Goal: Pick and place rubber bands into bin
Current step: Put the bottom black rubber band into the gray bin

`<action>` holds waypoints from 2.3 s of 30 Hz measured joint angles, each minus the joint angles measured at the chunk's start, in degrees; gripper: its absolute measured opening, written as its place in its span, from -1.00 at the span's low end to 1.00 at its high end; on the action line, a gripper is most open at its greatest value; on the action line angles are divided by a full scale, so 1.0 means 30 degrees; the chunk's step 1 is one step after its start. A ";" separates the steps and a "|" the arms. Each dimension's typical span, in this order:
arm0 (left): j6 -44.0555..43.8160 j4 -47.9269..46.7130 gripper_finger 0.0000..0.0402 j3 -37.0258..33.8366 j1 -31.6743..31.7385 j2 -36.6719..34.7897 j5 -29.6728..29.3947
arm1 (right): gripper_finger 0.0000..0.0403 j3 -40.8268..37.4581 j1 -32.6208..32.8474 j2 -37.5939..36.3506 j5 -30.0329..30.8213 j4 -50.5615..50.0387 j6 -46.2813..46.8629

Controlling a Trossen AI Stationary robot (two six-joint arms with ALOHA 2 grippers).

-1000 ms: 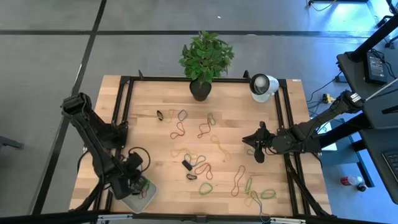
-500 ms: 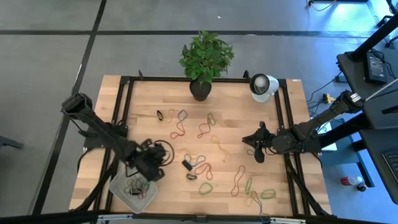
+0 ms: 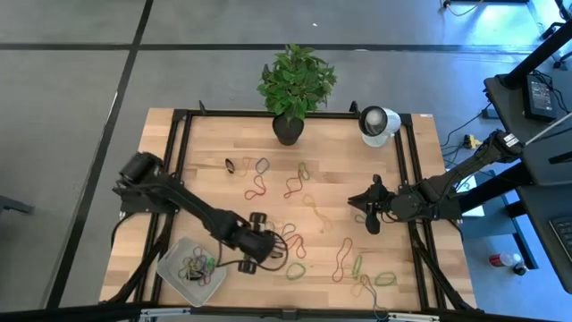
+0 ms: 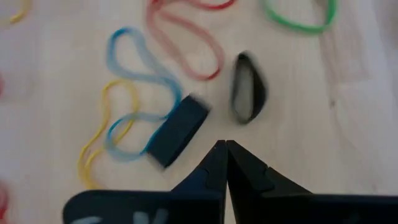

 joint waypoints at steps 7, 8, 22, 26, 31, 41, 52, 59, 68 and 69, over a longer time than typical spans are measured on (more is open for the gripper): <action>0.1925 -0.0163 -0.76 0.2314 0.0374 0.1779 0.0452 | -0.73 0.0000 0.0000 0.0011 0.0000 -0.0015 -0.0380; 0.2124 -0.0125 -0.72 0.2419 0.0378 0.1861 0.0473 | -0.73 0.0000 0.0000 0.0015 0.0000 -0.0012 -0.0380; 0.2631 0.1351 -0.46 0.2790 0.1174 0.2406 0.0463 | -0.73 0.0007 -0.0007 0.0015 0.0000 0.0036 -0.0388; 0.2980 0.1394 -0.48 0.2790 0.0921 0.3155 0.0969 | -0.73 0.0007 -0.0015 0.0007 0.0000 0.0015 -0.0388; 0.2633 0.1315 -0.49 0.2782 0.0895 0.4260 0.1767 | -0.73 0.0007 -0.0015 0.0007 0.0000 0.0022 -0.0395; 0.2611 0.1013 -0.91 0.2874 0.0778 0.4641 0.1653 | -0.73 0.0007 -0.0015 0.0007 0.0000 0.0029 -0.0388; -0.2651 -0.7596 -0.98 0.6889 -0.0520 0.2940 0.1960 | -0.73 0.0007 -0.0015 0.0000 0.0000 -0.0109 -0.0417; -1.0173 -1.2338 -0.98 0.7139 -0.2854 0.0319 0.1465 | -0.73 0.0007 -0.0015 0.0000 0.0000 -0.0152 -0.0410; -2.2170 -1.4632 -0.99 0.7010 -0.8684 -0.0278 -0.0636 | -0.73 0.0007 -0.0015 0.0000 0.0000 -0.0152 -0.0402; -2.3406 -1.4557 -0.99 0.6767 -0.9255 -0.0264 -0.0847 | -0.73 0.0007 -0.0015 0.0000 0.0000 -0.0133 -0.0402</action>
